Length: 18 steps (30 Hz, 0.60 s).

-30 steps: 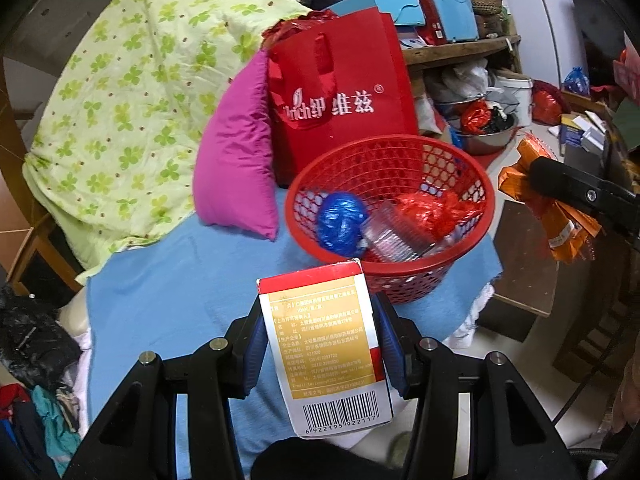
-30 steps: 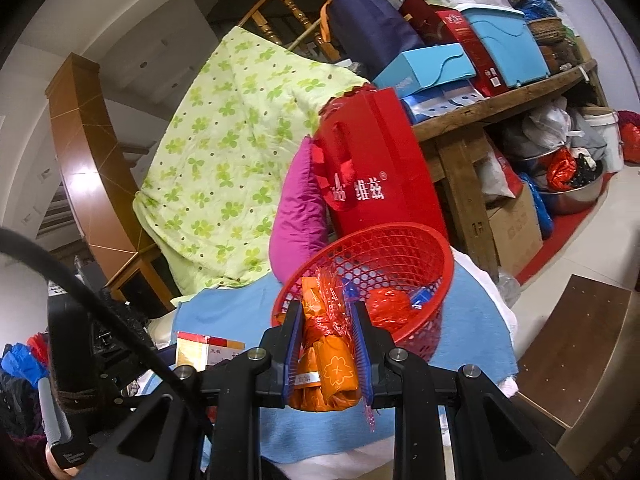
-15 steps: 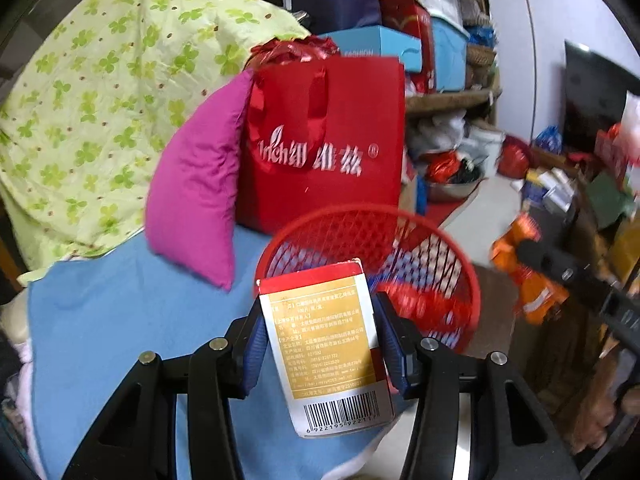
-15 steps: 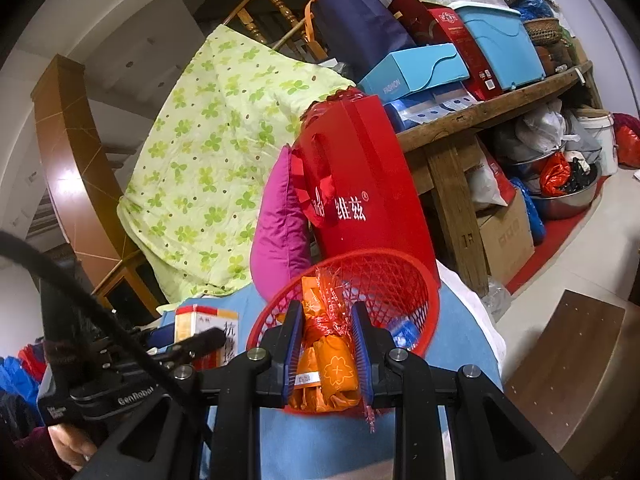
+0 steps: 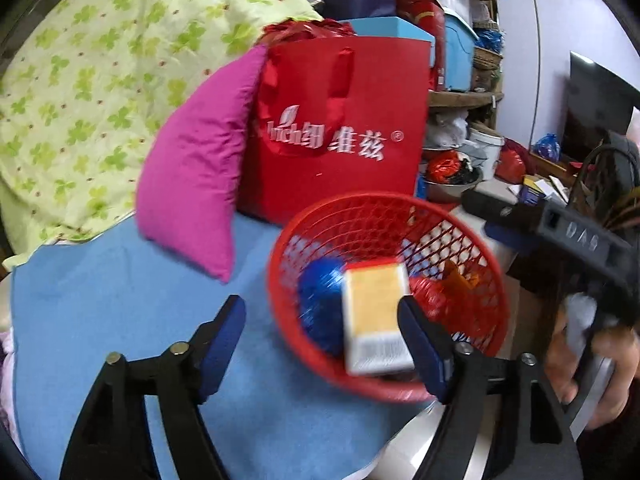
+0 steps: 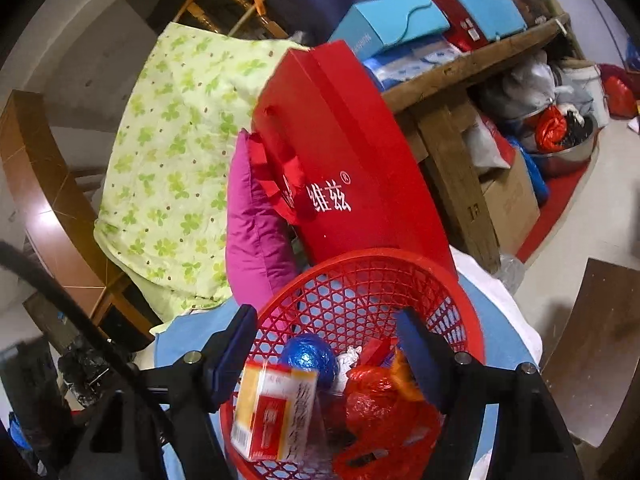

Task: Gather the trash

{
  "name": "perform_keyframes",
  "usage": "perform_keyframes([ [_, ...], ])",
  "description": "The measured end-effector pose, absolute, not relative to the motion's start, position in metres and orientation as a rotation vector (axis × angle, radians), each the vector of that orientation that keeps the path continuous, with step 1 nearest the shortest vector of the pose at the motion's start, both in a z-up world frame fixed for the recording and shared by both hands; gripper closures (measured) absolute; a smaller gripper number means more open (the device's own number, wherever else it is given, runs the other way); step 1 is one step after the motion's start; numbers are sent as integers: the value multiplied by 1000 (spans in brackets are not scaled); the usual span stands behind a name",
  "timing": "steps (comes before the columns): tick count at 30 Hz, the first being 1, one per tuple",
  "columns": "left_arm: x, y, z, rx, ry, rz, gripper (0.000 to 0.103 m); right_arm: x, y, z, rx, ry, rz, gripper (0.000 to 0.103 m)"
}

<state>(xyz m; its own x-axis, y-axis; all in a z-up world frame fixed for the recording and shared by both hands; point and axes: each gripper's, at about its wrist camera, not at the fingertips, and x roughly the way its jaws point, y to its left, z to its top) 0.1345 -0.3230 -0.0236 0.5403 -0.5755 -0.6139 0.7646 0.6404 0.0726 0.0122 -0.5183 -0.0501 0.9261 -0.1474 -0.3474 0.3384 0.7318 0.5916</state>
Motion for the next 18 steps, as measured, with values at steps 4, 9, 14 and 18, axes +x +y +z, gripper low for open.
perform_keyframes([
  [4, 125, -294, -21, 339, 558, -756, 20, -8, -498, -45, 635, 283, -278, 27],
  [9, 110, -268, -5, 320, 512, -678, 19, -36, -469, -35, 594, 256, -273, 27],
  [14, 94, -244, 17, 331, 420, -595, 7, -56, -439, -17, 534, 235, -286, 27],
  [18, 82, -224, 33, 322, 367, -551, 6, -67, -413, 2, 473, 220, -299, 27],
])
